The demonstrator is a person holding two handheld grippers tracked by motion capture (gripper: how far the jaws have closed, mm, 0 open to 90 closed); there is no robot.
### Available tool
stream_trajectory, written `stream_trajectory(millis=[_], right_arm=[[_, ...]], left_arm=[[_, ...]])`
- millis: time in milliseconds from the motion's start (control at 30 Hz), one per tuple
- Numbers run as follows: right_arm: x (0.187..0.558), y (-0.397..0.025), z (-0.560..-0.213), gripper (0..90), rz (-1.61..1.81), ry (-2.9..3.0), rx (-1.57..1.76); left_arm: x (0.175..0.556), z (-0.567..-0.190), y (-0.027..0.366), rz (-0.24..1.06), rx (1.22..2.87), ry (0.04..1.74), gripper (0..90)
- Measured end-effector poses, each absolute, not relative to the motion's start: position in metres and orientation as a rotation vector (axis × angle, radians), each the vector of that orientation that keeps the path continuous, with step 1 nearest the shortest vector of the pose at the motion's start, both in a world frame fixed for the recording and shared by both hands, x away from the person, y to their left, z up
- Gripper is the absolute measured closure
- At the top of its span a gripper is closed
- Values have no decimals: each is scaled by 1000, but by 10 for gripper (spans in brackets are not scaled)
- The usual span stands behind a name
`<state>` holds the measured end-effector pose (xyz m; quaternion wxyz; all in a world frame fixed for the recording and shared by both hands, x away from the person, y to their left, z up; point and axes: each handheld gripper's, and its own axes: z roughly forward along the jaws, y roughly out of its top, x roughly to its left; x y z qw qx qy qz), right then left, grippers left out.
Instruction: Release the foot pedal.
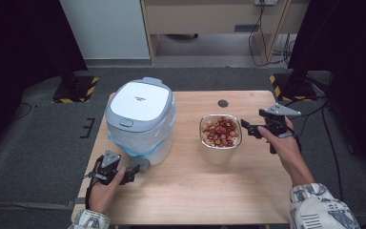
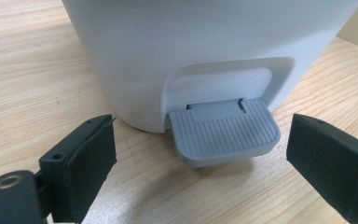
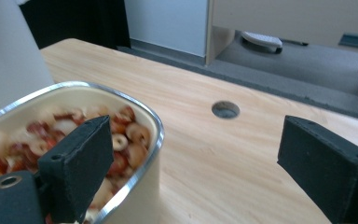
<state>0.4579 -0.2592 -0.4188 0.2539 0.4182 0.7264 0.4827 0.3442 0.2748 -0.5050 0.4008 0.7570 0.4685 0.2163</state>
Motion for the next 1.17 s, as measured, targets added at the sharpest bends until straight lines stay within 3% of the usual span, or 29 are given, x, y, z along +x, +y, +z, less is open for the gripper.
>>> stream_trajectory(millis=[767,1167], right_arm=[[408,-284,-523,117,1048,2045,1392],[409,-285,-539,81,900,2109,1431]], left_arm=[[347,-511,275,554,1954,1211,65],[348,-511,277,551,1946,1212,65]])
